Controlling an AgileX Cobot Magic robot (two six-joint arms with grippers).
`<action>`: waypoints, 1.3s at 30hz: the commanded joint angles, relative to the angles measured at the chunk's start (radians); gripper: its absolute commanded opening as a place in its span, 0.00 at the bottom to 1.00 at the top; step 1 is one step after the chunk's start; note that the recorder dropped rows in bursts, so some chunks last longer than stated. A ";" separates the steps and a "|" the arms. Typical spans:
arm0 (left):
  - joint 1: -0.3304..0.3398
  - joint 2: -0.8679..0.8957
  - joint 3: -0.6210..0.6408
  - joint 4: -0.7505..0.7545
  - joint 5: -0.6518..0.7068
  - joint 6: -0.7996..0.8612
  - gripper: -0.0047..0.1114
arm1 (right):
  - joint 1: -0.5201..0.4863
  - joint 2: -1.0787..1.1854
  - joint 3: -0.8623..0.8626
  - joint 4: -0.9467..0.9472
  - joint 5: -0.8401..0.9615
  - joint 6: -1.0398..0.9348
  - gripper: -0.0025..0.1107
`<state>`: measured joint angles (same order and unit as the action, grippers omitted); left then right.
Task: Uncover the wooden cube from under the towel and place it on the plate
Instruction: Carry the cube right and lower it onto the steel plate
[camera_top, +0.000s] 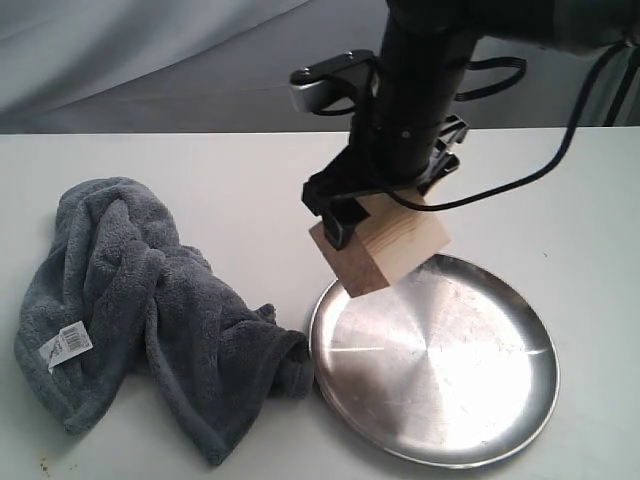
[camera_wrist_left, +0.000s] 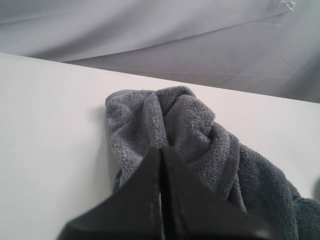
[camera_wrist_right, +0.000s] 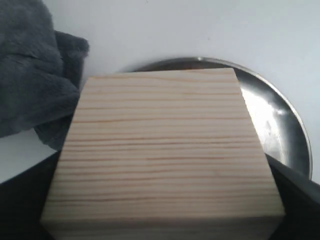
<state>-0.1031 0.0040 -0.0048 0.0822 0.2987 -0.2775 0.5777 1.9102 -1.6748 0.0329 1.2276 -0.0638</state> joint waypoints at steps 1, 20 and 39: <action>-0.005 -0.004 0.005 -0.005 -0.007 0.001 0.04 | -0.042 -0.040 0.080 0.013 -0.007 -0.012 0.02; -0.005 -0.004 0.005 -0.005 -0.007 -0.001 0.04 | -0.080 0.022 0.212 0.005 -0.007 -0.019 0.02; -0.005 -0.004 0.005 -0.005 -0.007 -0.003 0.04 | -0.115 0.120 0.212 -0.057 -0.007 -0.015 0.02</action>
<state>-0.1031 0.0040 -0.0048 0.0822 0.2987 -0.2775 0.4674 2.0129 -1.4624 0.0213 1.2153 -0.0750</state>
